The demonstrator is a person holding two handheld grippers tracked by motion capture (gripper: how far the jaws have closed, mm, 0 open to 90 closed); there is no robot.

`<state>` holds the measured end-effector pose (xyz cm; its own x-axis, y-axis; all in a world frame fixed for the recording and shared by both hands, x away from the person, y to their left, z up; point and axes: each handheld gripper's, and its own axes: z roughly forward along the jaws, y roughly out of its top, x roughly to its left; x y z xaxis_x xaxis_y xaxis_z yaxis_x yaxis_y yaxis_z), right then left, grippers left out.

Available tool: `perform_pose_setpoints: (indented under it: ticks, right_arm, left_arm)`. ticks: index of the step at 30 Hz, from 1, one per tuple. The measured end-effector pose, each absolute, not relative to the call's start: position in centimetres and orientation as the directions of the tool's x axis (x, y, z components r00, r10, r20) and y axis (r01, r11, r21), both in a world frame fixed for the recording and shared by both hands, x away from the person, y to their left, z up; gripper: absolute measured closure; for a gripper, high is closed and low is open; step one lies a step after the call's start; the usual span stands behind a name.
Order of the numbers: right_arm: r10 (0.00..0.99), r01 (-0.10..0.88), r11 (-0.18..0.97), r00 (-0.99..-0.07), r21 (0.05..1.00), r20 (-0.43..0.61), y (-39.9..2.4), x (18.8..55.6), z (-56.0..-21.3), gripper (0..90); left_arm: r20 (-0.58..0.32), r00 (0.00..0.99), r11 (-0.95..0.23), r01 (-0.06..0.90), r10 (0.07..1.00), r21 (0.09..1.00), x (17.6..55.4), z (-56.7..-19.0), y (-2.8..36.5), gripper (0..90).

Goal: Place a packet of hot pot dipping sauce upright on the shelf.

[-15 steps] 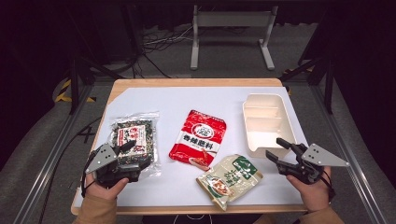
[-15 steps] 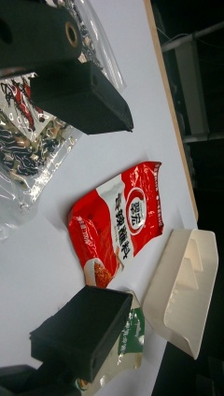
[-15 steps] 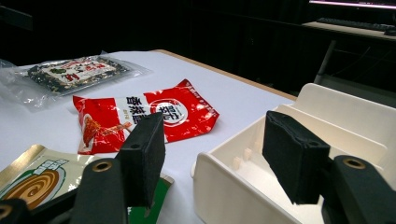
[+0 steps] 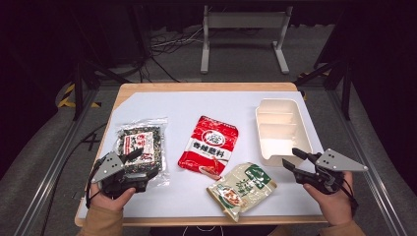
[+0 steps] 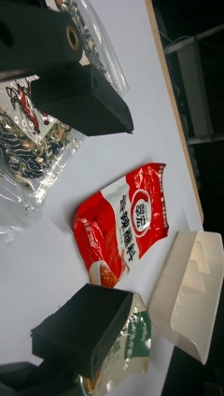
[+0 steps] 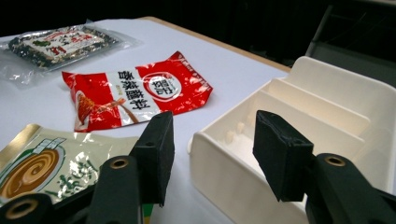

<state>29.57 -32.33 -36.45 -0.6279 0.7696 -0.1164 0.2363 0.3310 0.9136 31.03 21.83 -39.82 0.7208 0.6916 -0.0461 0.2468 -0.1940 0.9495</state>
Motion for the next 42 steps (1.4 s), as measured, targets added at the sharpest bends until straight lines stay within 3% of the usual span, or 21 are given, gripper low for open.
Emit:
perform_pose_setpoints:
  ticks: [7, 21, 42]
  right_arm:
    - [0.758, 0.337, 0.409, -0.643, 0.848, -0.111, -31.5, 29.3, -35.8, 52.1]
    - [0.765, 0.522, 0.435, -0.644, 0.733, 0.005, -31.0, 29.9, -36.5, 51.7]
    - [0.744, 0.579, 0.434, -0.662, 0.691, 0.088, -30.0, 31.1, -39.6, 46.3]
  left_arm:
    - [-0.049, 0.724, -0.197, 0.251, 0.688, 0.948, 31.1, -39.8, 21.8, 17.5]
    - [-0.057, 0.724, -0.196, 0.26, 0.687, 0.946, 31.1, -39.8, 21.8, 17.7]
    - [-0.053, 0.726, -0.203, 0.261, 0.685, 0.944, 31.2, -40.1, 21.4, 17.6]
